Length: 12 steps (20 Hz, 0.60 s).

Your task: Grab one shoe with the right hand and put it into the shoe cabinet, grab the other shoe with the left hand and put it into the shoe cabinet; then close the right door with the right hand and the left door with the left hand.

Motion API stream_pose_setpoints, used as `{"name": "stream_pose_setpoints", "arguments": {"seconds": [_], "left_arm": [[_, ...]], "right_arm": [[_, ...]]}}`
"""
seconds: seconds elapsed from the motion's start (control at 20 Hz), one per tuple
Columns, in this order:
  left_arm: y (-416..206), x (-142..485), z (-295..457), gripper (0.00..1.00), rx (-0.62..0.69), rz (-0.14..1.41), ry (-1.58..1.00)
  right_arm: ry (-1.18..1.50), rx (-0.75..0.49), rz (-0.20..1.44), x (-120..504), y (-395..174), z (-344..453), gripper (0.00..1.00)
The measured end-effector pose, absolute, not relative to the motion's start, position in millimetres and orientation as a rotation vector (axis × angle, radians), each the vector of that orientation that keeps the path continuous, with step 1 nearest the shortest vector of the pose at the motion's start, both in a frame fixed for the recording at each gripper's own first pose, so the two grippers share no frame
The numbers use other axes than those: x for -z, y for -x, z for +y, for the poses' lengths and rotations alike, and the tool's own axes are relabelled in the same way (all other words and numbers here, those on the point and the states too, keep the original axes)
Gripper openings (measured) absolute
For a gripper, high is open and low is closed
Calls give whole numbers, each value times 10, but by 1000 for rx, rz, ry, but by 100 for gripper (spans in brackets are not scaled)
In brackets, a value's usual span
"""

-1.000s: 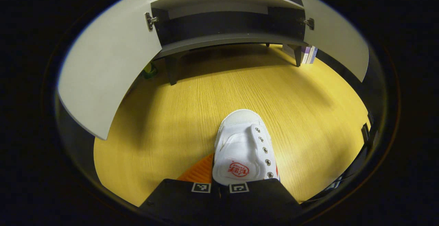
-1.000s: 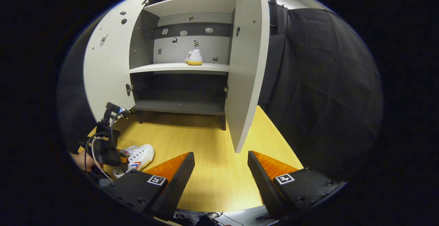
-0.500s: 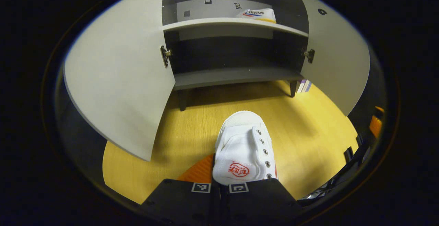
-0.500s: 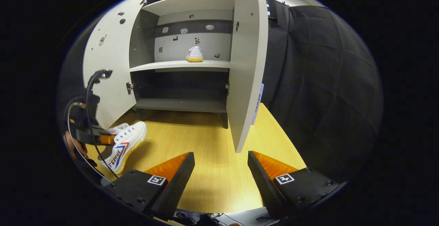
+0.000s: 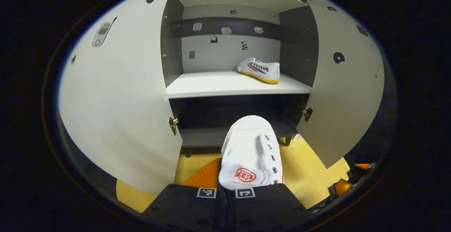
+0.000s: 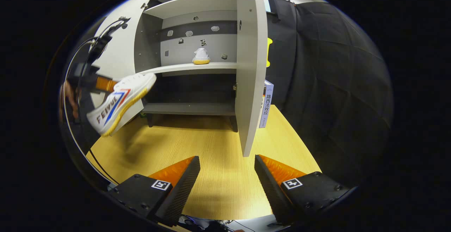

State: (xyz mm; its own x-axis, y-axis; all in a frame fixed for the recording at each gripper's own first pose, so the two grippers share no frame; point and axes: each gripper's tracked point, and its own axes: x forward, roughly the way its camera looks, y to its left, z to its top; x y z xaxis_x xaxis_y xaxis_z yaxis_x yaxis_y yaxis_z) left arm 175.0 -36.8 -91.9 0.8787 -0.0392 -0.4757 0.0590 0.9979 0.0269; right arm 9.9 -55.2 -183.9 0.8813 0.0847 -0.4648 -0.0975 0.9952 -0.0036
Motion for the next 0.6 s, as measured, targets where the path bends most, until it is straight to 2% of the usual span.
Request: {"name": "stream_pose_setpoints", "arguments": {"seconds": [0.25,0.6], "left_arm": [[-2211,493,-297,5,33,456,-75],[-2979,-93,-114,5,-44,435,-106]], "right_arm": [[48,-133,461,1821,-71,-569,99],[-11,-116,421,1720,-201,-749,99]]}}
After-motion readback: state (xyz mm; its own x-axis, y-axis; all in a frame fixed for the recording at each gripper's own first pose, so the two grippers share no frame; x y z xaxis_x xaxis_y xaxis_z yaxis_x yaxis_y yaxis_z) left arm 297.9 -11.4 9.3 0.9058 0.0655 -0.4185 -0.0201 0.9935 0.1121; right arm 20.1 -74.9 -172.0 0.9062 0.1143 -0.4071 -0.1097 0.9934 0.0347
